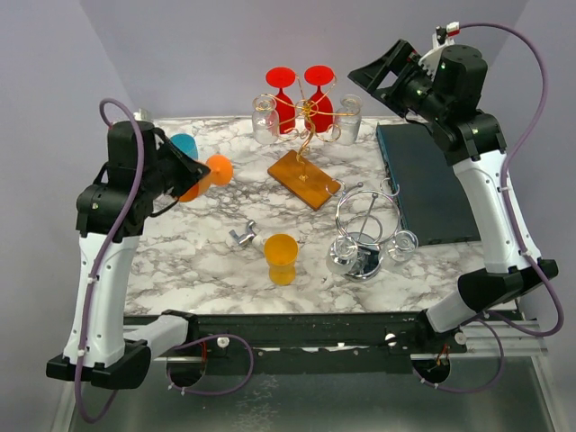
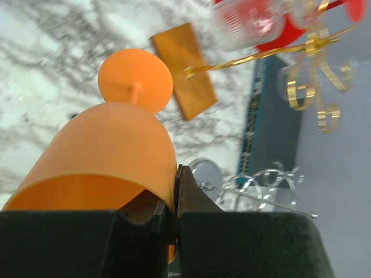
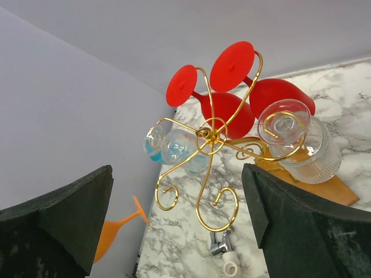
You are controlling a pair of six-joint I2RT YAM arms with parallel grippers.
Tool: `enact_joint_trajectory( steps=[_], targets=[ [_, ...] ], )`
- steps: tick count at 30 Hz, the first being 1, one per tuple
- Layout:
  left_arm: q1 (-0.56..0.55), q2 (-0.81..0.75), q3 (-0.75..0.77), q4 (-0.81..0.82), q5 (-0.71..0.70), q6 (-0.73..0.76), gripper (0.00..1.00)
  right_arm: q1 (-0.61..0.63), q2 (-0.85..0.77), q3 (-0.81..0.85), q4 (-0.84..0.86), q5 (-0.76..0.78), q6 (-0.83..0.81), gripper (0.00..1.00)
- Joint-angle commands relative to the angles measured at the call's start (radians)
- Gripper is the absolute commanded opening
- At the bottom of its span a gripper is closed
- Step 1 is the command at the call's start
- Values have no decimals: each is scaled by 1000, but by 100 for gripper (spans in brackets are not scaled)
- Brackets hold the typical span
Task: Take the wine glass off the wine glass rack
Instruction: Place the wine glass at the center of the board.
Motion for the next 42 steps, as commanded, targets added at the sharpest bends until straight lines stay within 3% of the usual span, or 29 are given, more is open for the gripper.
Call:
enact_joint_trajectory(
  steps=[1,7,14,22,26,42],
  targets=[
    [-2,8,-115,-154,-64,64,0,-2,1,23,-45,30,-60,100],
    [-2,59,-195,-117,-149,93,0,-2,38,46,-60,9,-74,100],
    [27,243,-166,-74,-297,164,0,-2,52,57,-73,25,-89,100],
    [302,402,-104,4,-205,242,0,-1,84,97,-86,-4,-87,100],
    [373,498,-52,37,-164,241,0,-1,134,172,-130,-52,-78,100],
    [455,848,265,23,-98,249,0,-2,92,178,-157,-3,-84,100]
  ],
)
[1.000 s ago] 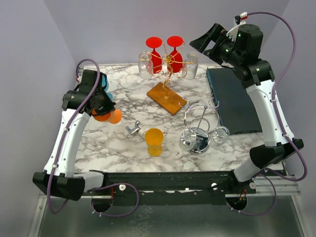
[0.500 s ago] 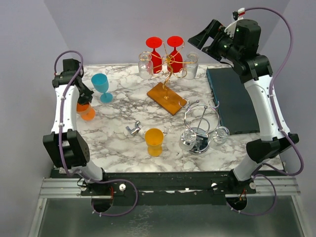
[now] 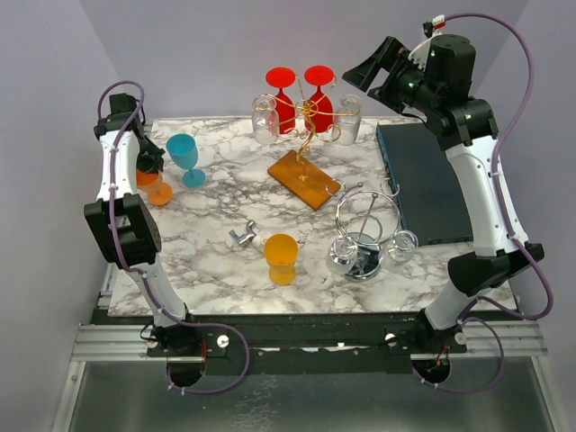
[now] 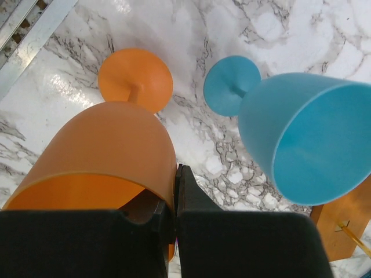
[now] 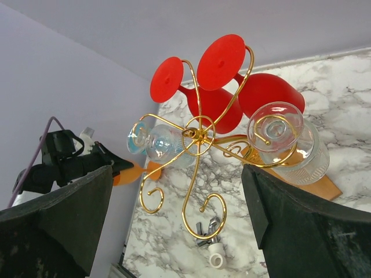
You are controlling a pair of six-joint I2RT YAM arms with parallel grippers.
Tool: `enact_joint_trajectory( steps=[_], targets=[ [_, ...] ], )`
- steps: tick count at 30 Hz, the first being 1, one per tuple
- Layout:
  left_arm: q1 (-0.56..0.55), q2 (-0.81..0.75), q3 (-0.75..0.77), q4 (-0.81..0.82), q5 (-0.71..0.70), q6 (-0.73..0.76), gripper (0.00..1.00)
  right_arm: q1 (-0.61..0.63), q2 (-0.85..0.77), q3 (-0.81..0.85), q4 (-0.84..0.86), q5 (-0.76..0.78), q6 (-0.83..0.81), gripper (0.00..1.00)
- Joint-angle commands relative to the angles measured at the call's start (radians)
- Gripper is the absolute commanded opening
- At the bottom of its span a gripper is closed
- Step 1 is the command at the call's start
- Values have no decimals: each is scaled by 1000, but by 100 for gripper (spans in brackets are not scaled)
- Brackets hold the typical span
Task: Take the wine glass off the wine glass rack
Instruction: Place the wine glass at the center of the board.
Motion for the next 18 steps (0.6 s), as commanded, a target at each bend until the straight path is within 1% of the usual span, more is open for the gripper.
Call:
enact_joint_trajectory(
  steps=[1,12,16,18],
  targets=[
    [20,60,99,-11,41,14,0,-1,-40,0,-17,29,-14,100],
    [23,192,234,-68,41,-2,0,-1,-49,-2,-25,45,-20,100],
    [23,219,268,-81,53,-4,5,-2,-45,3,-26,45,-22,100],
    [23,227,280,-82,67,-7,10,-1,-42,10,-30,47,-25,100]
  ],
)
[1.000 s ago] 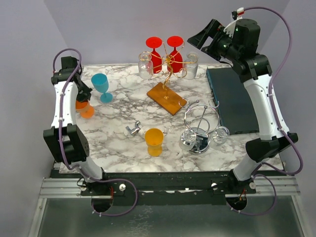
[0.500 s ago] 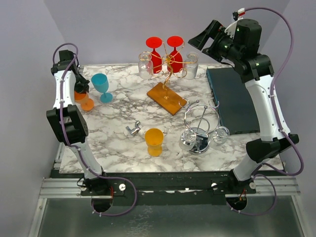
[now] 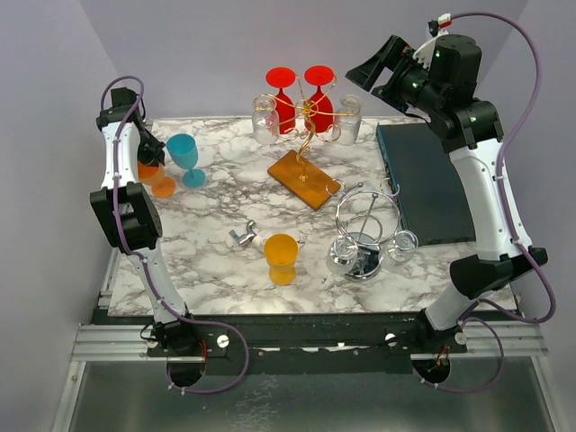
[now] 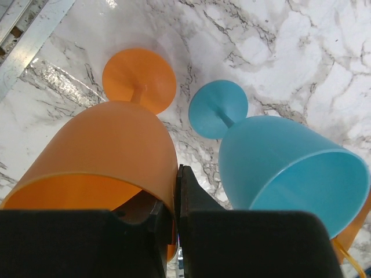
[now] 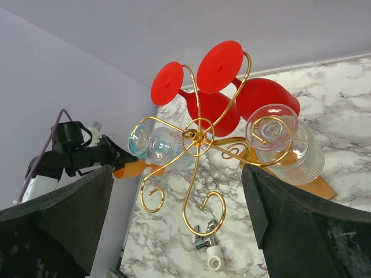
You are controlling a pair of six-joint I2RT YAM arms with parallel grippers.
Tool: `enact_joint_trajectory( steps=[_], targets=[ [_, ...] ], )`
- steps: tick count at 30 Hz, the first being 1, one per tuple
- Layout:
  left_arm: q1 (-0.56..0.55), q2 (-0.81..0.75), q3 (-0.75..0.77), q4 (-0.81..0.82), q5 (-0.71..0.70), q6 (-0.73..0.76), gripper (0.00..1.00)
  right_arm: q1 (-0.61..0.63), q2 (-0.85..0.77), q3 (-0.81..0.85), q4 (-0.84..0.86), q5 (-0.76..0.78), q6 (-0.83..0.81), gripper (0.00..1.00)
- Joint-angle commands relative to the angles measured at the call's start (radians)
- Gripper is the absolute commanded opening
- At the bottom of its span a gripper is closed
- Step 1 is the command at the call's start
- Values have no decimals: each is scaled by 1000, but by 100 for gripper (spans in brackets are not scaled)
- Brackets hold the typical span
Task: Take the wine glass off the wine glass rack
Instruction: Place the wine glass at the center of the board.
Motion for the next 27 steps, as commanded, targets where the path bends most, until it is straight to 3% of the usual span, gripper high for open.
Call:
enact_joint_trajectory(
  steps=[1,9,27],
  targets=[
    [5,27,55,-31,35,-5,11,-2,-16,13,-27,25,-18,100],
    [5,49,106,-56,26,-1,26,-1,-6,21,-23,21,-15,100],
    [4,19,152,-73,-6,-3,34,-1,-2,11,-10,9,-6,100]
  ],
)
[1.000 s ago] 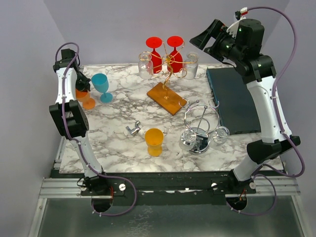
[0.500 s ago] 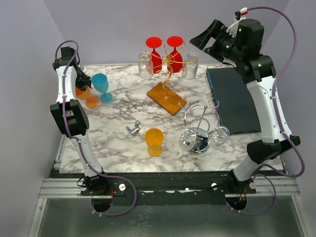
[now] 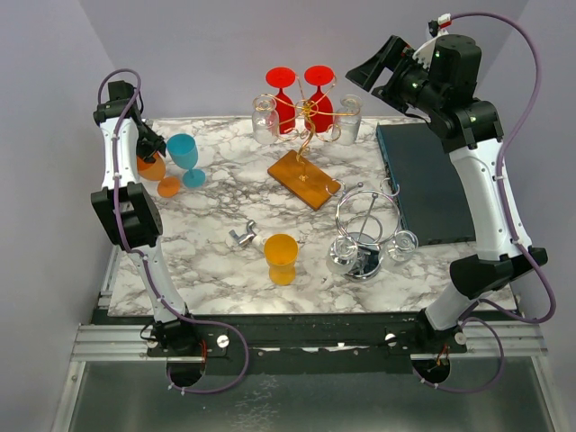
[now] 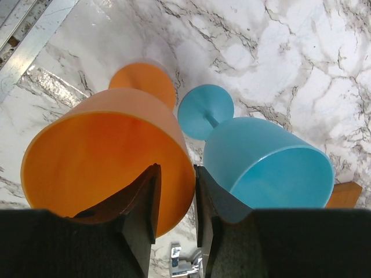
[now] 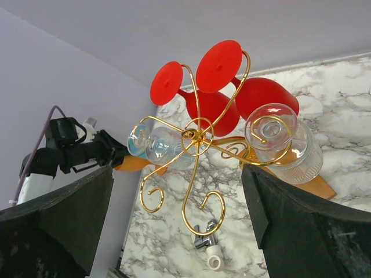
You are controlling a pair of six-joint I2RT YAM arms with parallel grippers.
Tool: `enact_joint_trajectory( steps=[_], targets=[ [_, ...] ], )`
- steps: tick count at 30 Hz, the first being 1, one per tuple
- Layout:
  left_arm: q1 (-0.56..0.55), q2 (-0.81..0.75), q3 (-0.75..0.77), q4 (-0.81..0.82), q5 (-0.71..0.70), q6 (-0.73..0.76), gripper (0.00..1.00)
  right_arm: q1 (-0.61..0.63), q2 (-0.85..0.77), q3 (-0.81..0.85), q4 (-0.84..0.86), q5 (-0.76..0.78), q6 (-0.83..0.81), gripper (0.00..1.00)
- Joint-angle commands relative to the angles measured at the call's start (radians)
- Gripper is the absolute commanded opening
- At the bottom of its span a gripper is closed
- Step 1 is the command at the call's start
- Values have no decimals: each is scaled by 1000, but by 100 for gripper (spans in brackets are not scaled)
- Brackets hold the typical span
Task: Take the wine glass off the wine glass rack
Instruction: Place the wine glass at the center of the board.
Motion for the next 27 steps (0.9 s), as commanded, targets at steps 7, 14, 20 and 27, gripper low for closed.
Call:
enact_joint_trajectory(
  steps=[7,14,20,27],
  targets=[
    [2,-42,29,-15,-22,-6,36,-2,0,12,-9,4,-4,100],
    [-2,-59,39,-12,-17,-11,37,-1,-1,15,-12,3,-4,100],
    [-4,-74,56,-14,-17,-15,39,-2,-2,19,-13,3,-4,100],
    [-8,-95,58,-12,-22,-24,40,-2,4,33,-25,2,-8,100]
  ],
)
